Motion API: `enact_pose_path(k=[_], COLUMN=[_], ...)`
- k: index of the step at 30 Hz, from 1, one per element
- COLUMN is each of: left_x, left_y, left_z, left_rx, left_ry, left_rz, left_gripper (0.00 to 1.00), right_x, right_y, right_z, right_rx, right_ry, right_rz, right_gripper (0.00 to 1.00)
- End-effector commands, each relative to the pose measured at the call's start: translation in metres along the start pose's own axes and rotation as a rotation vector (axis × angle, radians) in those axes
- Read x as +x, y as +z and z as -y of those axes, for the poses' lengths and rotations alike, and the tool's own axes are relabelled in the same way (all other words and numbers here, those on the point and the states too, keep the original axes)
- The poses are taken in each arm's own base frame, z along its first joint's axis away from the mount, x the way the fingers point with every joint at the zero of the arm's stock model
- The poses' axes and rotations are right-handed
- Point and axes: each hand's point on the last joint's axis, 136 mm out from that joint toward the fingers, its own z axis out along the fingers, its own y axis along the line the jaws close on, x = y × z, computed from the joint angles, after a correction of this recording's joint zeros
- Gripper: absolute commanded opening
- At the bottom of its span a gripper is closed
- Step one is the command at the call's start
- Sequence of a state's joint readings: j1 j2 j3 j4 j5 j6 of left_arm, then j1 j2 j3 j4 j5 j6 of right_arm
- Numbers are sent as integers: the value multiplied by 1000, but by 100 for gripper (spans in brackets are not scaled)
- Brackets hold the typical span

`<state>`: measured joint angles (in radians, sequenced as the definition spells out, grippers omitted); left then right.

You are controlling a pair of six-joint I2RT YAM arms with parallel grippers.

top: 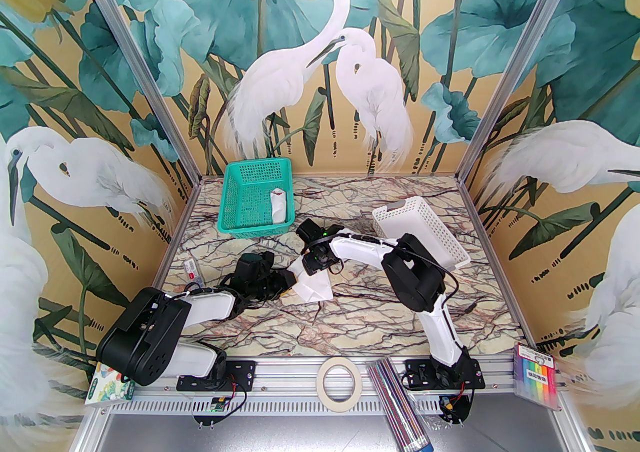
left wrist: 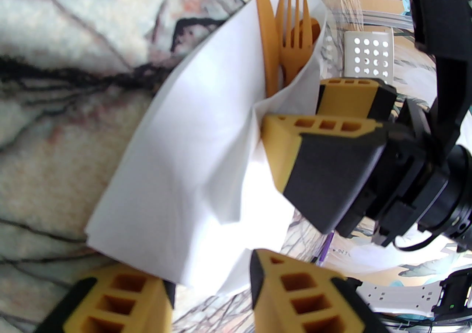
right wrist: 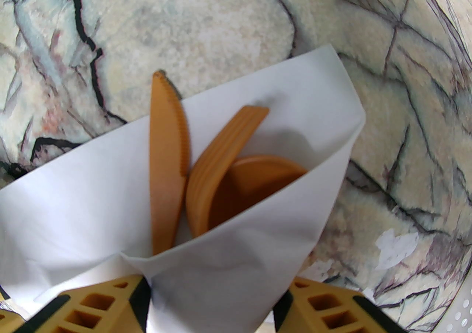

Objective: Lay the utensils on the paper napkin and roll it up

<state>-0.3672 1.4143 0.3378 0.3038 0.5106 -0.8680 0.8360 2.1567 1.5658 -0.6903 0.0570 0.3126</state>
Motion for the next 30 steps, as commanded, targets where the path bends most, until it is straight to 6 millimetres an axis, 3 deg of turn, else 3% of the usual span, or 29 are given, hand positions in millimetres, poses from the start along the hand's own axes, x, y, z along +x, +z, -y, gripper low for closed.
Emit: enact_pose_path(k=[1,10,16,23,30], left_x=[-19,-39,-44,-39,-28], left_y=[4,5,2,7,14], left_z=[-4,-12,-11,18,38], left_rx=[-57,-103,-110,36,117], left_ry=[44,57,71,94,104], left_rz=[69,121,132,88,35], left_gripper=[40,38,31,12,7], right_x=[43,41,41,41,41], right_y=[29,25,26,25,25], right_z=[-3,-3,-3,-4,-5], right_rx=[-10,-9,-10,-19,-23], right_ry=[-6,-6,-4,0,2], right_rz=[-139,-133,-133,-131,-130], right_gripper=[61,61,61,61,61])
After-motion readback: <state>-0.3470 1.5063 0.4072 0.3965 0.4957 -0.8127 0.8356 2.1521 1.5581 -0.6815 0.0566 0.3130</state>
